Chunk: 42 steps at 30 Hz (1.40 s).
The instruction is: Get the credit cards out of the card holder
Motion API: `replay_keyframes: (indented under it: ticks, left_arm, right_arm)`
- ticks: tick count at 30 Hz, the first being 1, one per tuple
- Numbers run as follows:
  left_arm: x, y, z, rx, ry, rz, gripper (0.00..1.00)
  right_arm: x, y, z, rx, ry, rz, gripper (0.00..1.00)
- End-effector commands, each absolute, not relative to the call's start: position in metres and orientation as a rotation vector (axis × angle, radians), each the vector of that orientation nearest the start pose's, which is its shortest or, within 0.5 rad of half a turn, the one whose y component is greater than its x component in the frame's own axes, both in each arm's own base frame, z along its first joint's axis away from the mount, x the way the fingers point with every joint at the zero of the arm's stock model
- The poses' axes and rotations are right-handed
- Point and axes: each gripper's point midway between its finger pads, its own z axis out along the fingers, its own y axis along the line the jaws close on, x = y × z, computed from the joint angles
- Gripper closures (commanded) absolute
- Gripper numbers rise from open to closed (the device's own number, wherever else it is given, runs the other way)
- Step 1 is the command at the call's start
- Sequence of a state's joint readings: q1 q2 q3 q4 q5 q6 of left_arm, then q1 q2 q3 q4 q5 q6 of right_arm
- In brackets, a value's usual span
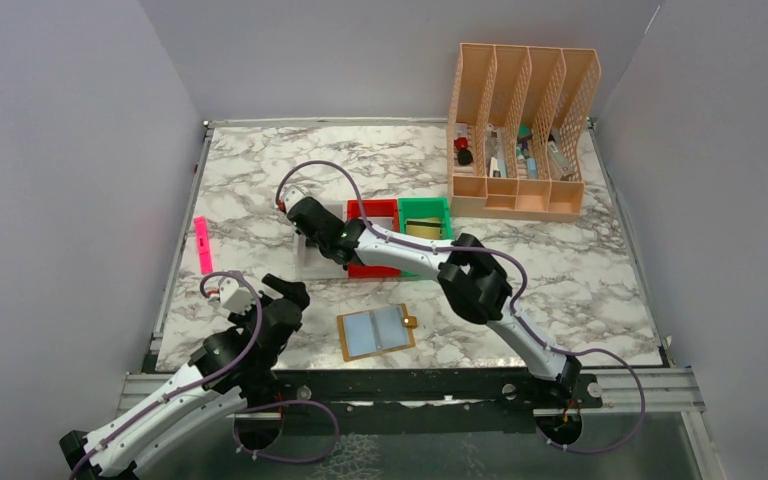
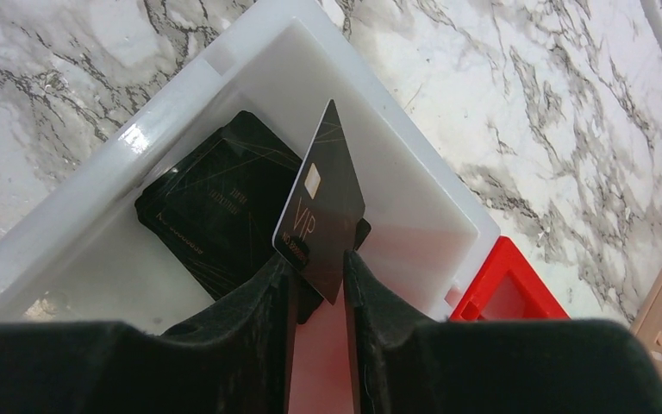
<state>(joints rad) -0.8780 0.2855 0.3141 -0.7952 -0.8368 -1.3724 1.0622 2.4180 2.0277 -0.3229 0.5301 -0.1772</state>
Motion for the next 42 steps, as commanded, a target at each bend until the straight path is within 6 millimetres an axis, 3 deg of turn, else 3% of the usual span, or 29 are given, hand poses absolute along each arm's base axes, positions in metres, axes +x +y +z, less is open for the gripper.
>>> replay_keyframes:
  ticks: [1, 9, 15, 19, 22, 25, 33, 38, 42]
  left_arm:
    - [0.186, -0.056, 0.103, -0.894, 1.843, -0.396, 0.14]
    - [0.186, -0.056, 0.102, -0.895, 1.841, -0.402, 0.14]
    - [0.186, -0.057, 0.103, -0.894, 1.842, -0.412, 0.14]
    - [0.185, -0.058, 0.104, -0.88, 1.848, -0.421, 0.14]
    - [0.184, -0.059, 0.106, -0.868, 1.855, -0.429, 0.14]
    - [0.183, -0.061, 0.106, -0.861, 1.859, -0.446, 0.14]
    - [0.185, -0.082, 0.112, -0.747, 1.884, -0.545, 0.16]
    - [0.189, -0.117, 0.117, -0.573, 1.946, -0.635, 0.17]
    - [0.19, -0.145, 0.108, -0.438, 2.035, -0.665, 0.17]
  right_arm:
    - [0.374, 0.494, 0.066, -1.074, 1.902, -0.062, 0.69]
    - [0.368, 0.5, 0.07, -1.085, 1.909, 0.009, 0.58]
    - [0.362, 0.505, 0.084, -1.06, 1.915, 0.085, 0.55]
    - [0.356, 0.502, 0.108, -0.985, 1.936, 0.15, 0.53]
    - [0.347, 0.498, 0.141, -0.92, 1.917, 0.241, 0.52]
    - [0.332, 0.484, 0.158, -0.852, 1.931, 0.312, 0.52]
    - [0.279, 0.423, 0.17, -0.645, 1.986, 0.53, 0.52]
    - [0.245, 0.379, 0.153, -0.514, 2.091, 0.612, 0.53]
    - [0.21, 0.353, 0.13, -0.459, 2.178, 0.724, 0.52]
